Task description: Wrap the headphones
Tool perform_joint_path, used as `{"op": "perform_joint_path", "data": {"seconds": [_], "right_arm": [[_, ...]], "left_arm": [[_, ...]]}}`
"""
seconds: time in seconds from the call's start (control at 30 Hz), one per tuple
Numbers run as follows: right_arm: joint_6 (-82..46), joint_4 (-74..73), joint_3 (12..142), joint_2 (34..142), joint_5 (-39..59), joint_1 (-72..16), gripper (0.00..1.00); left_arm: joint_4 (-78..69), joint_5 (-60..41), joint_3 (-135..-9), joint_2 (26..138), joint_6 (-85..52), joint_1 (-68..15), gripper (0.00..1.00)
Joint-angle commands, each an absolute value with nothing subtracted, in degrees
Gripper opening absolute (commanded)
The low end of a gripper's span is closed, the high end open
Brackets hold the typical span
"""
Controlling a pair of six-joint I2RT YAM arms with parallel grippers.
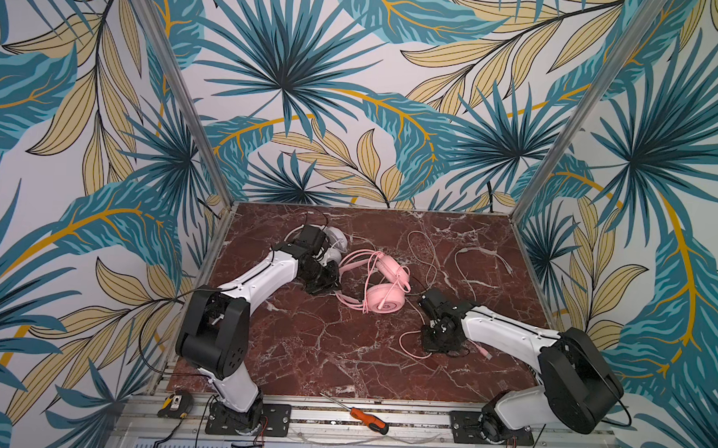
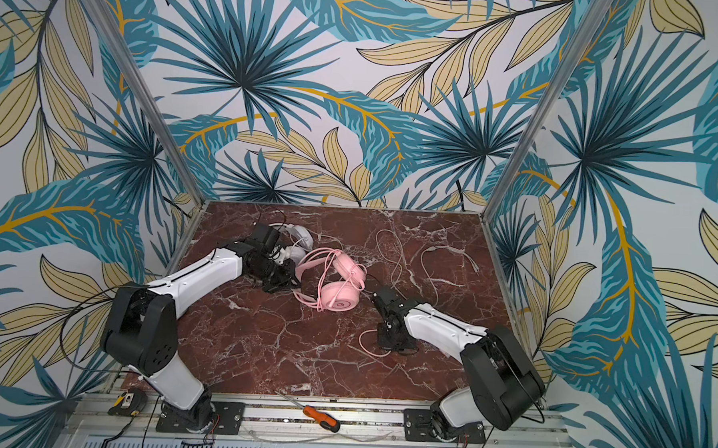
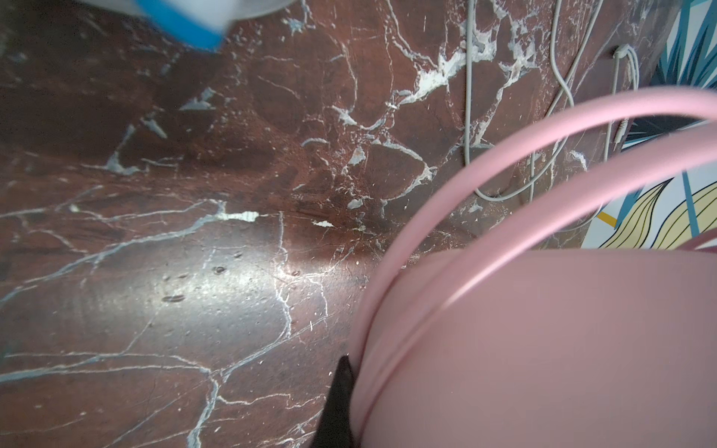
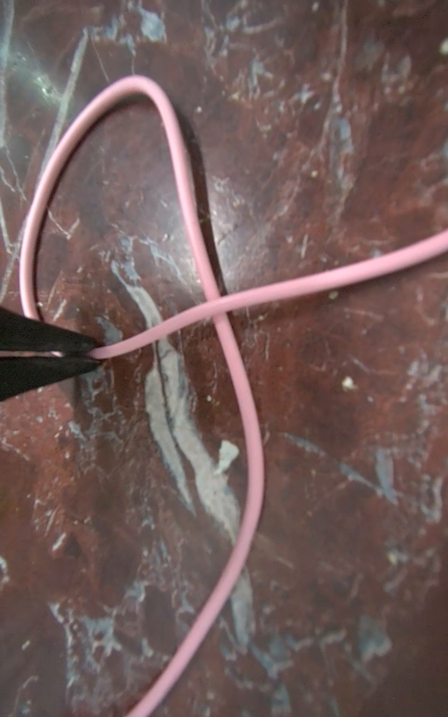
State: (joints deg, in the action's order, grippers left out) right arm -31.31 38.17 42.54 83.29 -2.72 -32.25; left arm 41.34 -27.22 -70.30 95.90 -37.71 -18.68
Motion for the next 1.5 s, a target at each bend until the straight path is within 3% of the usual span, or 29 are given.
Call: {"op": "perform_joint_path", "data": {"seconds": [0.0,0.8,1.47], "right_arm": [[-27.1,37.4,41.7,80.2,-0.4,-32.4,0.0],[-2.0,37.8,48.2,65.5,6.3,-40.7,0.0],[22.0,45.9,65.7,72.6,18.4,-41.1,0.0]], "left_arm": [[38.2,-29.9,-70.6,94.2,-39.5,-18.2,0.0],[37.9,-25.0,-71.0,93.6,-44.6,-18.1,0.0],[48.3,-13.9,-75.4,96.6,-41.9,-18.4,0.0]]}}
